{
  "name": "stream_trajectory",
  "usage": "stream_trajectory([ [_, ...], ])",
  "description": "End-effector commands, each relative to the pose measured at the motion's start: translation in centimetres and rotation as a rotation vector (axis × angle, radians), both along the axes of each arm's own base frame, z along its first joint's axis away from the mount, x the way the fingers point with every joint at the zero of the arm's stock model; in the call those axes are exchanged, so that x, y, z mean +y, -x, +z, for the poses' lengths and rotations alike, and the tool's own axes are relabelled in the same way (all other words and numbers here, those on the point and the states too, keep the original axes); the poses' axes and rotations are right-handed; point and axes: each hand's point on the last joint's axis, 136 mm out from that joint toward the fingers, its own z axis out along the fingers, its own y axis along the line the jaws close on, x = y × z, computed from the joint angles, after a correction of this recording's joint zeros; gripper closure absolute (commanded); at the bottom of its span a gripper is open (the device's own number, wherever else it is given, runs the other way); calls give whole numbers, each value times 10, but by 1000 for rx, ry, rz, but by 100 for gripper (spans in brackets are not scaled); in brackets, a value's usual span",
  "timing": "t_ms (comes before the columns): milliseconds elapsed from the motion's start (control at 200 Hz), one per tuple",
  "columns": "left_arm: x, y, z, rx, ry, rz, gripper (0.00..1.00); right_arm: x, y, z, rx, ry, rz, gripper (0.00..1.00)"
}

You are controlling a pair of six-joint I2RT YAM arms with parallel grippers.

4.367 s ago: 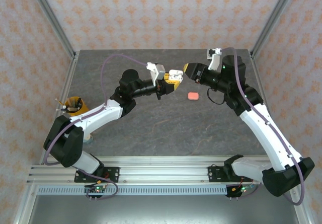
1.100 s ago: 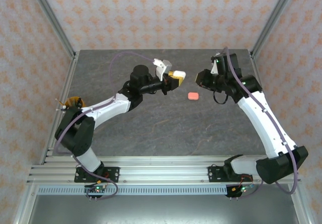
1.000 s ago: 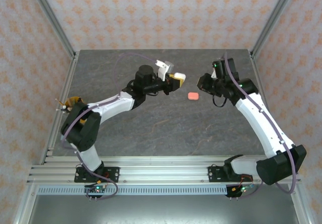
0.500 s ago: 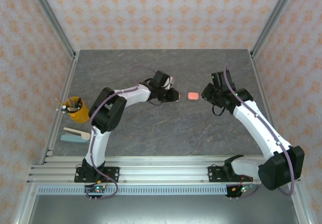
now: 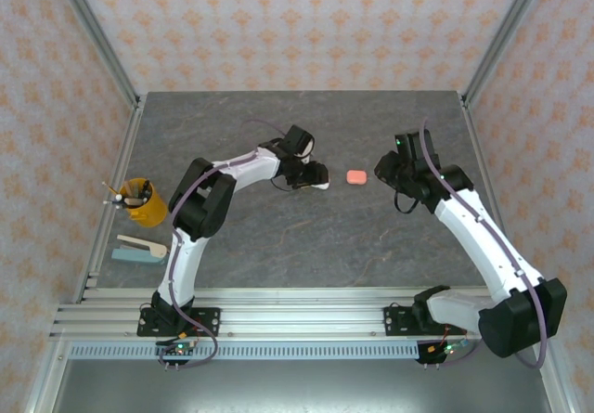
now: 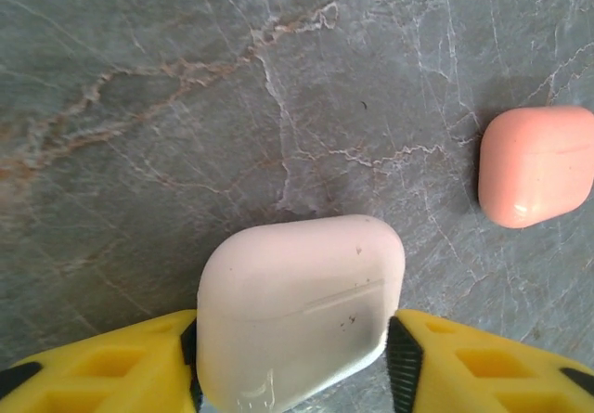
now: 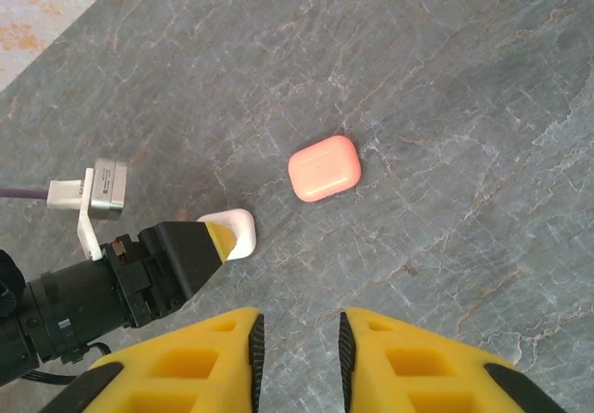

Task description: Insert the wireless bluetooth earbuds into the charging case

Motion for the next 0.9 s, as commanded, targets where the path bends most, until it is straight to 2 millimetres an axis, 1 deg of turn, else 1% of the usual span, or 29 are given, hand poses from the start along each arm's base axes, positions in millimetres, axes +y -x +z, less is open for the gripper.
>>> stream_trajectory([
  [0,30,2,5,11,-66,50,37,-11,0,21,-46,18,-31,66],
  [35,37,1,11,0,-68,59,34,-12,1,22,-48,20,-34,62],
  [85,49,1,19,-11,-79,76,31,-16,2,25,-55,28,-41,48],
  [155,70,0,35,-36,-93,106,26,-23,3,29,-63,61,-61,18],
  [185,79,0,45,-62,-104,98,23,-27,4,30,-65,79,-69,3],
  [195,81,0,48,-68,-107,100,22,-28,4,30,-66,88,-72,0],
  [220,89,1,56,-84,-113,108,17,-31,4,32,-71,103,-77,0],
  [235,93,2,62,-95,-118,111,11,-32,4,33,-71,112,-80,0],
  [250,98,2,61,-96,-129,114,3,-35,3,34,-75,125,-87,0],
  [255,99,2,69,-110,-125,117,2,-36,3,34,-76,129,-90,0],
  [265,103,2,76,-128,-126,122,1,-37,3,34,-77,137,-92,0],
  [340,128,5,108,-229,-172,153,0,-50,0,36,-93,214,-124,0],
  [390,145,9,125,-310,-238,163,0,-60,-2,36,-105,276,-152,0],
  [415,152,12,136,-366,-264,162,0,-66,-4,34,-112,312,-168,0],
  [455,165,15,147,-441,-311,179,0,-76,-7,31,-127,372,-199,0],
  [480,174,18,158,-501,-332,195,0,-83,-8,29,-139,411,-223,0],
  [530,191,25,168,-597,-397,219,0,-97,-12,24,-170,494,-280,0],
  [545,196,27,174,-633,-411,226,0,-100,-13,22,-181,516,-285,0],
  [601,214,37,182,-731,-482,240,0,-110,-16,14,-224,596,-315,0],
  [666,236,50,184,-812,-580,263,0,-121,-18,3,-240,680,-346,0],
  [721,251,60,178,-863,-643,274,0,-128,-21,-11,-224,710,-351,0],
  [781,267,68,164,-886,-675,298,0,-135,-24,-28,-208,720,-361,0],
  [806,274,71,157,-890,-688,313,0,-137,-24,-32,-220,726,-369,0],
  [816,277,72,155,-894,-693,320,0,-138,-25,-39,-208,734,-367,0],
  [896,302,79,132,-894,-746,389,0,-143,-29,-64,-193,767,-352,0],
])
